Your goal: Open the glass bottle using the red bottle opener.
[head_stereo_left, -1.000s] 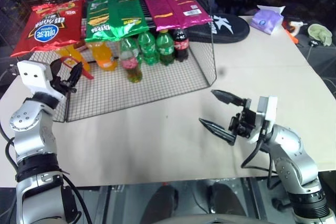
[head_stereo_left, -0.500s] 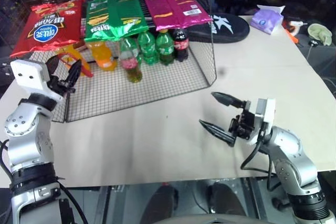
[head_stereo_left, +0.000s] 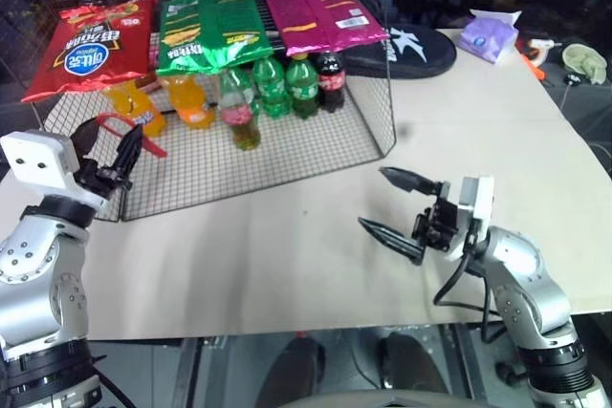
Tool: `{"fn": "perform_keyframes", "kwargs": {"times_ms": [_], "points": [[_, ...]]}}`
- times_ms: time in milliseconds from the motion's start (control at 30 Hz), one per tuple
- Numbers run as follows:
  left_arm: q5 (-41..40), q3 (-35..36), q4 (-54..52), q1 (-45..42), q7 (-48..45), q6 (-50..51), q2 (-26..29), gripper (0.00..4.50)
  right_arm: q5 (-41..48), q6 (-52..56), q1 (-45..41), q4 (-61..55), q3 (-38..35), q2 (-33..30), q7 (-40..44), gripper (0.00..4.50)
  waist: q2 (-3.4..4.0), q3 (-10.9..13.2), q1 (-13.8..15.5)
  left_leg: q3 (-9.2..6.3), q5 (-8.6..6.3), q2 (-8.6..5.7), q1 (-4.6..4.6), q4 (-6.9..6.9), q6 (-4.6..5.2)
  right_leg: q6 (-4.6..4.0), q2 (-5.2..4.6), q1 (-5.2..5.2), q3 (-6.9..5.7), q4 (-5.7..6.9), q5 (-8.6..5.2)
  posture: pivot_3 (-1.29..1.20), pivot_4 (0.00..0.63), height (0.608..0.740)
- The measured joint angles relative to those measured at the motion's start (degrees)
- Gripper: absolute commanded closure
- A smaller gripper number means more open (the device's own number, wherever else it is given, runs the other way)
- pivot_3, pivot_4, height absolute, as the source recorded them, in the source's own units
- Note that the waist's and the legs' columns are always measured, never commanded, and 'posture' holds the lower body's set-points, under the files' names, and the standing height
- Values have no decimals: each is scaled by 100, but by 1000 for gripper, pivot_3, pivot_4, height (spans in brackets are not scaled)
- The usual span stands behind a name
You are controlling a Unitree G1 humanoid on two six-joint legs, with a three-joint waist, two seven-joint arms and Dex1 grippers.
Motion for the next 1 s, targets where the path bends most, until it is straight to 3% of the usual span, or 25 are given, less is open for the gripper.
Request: {"fn": "perform_keyframes", "kwargs": {"times_ms": [167, 500, 700, 1000], "points": [[-466, -263, -678, 75, -25, 545, -183, 2268, -86, 194, -257, 9, 97, 34, -196, 0, 1, 1, 4, 0, 0, 0, 2, 0, 0, 0, 1, 0, -1, 0, 0, 0, 150, 740], [-809, -2082, -882, -501, -277, 1417, -1190, 2268, -828, 1599, -1196, 206, 993, 273, -1131, 0, 1, 1, -5, 1, 1, -1, -2, 0, -1, 0, 7, -2, 1, 0, 0, 0, 150, 740], [-801, -2442, -764, -868, -226, 1473, -1728, 2268, -987, 2475, -1293, 217, 1141, 604, -1783, 0, 0, 1, -12, 6, 1, -2, -16, 1, -2, 0, 9, -20, 5, 3, 0, 0, 150, 740], [-675, -2653, -624, -1073, -626, 1477, -1638, 2268, -1447, 2906, -1667, 482, 1381, 624, -2055, 0, 0, 1, -15, 17, 3, -2, -28, 1, -4, 0, 13, -39, 16, 6, 0, 0, 150, 740]]}}
